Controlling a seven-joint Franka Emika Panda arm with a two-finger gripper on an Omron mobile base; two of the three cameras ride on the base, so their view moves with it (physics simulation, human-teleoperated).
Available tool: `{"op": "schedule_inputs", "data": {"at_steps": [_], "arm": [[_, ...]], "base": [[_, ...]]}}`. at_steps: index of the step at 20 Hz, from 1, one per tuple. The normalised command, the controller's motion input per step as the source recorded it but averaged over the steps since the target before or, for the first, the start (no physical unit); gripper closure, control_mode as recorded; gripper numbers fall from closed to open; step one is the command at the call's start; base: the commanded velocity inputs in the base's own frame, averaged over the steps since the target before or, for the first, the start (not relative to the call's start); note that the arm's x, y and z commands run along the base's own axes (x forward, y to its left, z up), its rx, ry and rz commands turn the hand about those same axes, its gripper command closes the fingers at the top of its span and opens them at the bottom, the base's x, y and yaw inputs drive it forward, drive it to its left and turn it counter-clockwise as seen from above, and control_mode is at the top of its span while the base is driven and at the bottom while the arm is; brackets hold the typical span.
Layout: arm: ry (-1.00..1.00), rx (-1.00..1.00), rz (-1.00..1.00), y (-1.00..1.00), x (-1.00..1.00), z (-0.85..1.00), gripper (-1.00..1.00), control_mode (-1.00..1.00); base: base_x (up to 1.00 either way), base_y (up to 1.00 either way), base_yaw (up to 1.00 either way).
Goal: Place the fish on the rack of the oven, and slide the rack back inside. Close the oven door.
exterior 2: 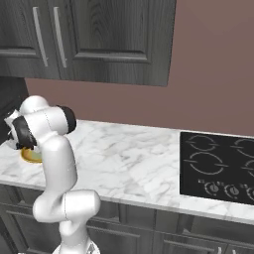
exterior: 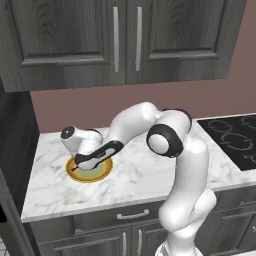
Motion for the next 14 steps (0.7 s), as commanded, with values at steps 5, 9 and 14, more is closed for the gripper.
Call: {"op": "schedule_inputs", "data": {"at_steps": [5, 9, 14], "arm": [[0.00, 0.00, 0.00, -0.24, -0.14, 0.86, 1.00, -1.00], [0.02, 0.00, 0.00, -0.19, -0.10, 1.00, 1.00, -1.00], [0.02, 0.03, 0.00, -0.41, -0.45, 0.74, 1.00, -1.00]], "base": [[0.00, 0.00, 0.00], [0.00, 0.00, 0.00], [0.00, 0.00, 0.00]]}}
